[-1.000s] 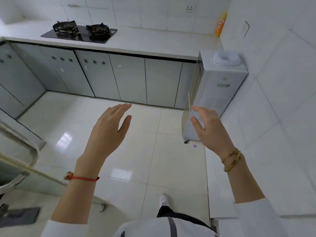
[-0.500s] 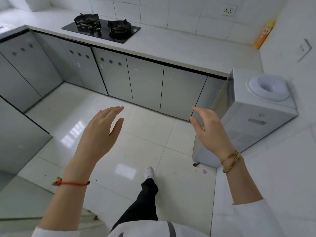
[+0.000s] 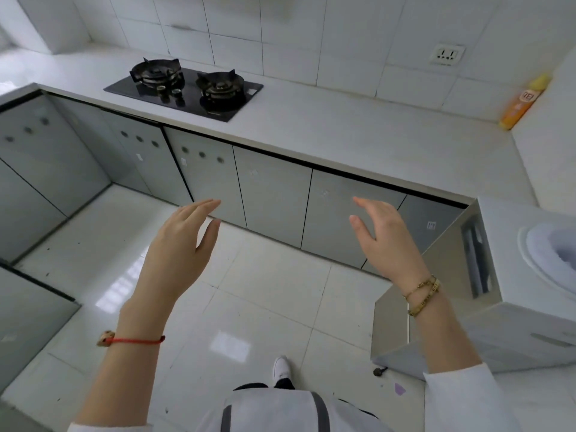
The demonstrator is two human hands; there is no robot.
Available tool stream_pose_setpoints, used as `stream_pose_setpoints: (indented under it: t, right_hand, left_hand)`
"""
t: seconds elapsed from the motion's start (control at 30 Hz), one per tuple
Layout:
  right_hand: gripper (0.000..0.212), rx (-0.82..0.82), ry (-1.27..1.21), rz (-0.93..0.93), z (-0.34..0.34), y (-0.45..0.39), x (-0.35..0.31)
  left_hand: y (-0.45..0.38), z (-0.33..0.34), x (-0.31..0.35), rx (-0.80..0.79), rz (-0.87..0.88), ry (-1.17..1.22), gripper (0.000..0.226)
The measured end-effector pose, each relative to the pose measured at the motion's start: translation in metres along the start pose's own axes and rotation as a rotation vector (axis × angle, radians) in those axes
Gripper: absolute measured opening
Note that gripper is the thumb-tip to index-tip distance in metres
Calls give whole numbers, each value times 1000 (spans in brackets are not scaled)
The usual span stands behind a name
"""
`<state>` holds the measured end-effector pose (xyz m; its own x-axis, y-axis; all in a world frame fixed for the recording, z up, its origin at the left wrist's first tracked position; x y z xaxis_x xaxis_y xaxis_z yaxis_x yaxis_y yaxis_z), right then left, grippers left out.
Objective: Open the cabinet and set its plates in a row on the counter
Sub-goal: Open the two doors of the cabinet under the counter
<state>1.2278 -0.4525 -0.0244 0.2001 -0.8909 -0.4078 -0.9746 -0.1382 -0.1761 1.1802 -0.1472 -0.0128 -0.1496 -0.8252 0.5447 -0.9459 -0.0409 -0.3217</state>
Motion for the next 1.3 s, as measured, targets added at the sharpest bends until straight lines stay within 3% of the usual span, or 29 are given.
stream_pose_setpoints:
  t: [0.43,0.93,1.3]
  right_hand:
    - [42,-57,-23,25,46,-145,26]
    - [41,-113,-45,-10,75,-333,90]
    - [39,-190,-47,-40,115,-403,118]
  left_hand:
    - [-140,60,-32,-104,-49,-2,37]
    - [-310,154,-46,-105,-113,2,35]
    - [-373,218,-61,-148,-224,40,35]
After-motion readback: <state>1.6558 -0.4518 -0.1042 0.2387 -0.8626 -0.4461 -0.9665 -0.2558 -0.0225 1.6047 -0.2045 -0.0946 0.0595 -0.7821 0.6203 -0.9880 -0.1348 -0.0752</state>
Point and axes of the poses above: each hand's wrist, its own y-axis away from the middle knuckle, its own z-axis out of the palm, x = y × z, the point moved 7 cm from there along -y, towards the middle knuckle, and after that the axes turned 7 degrees about y, right-handed, at the moved point
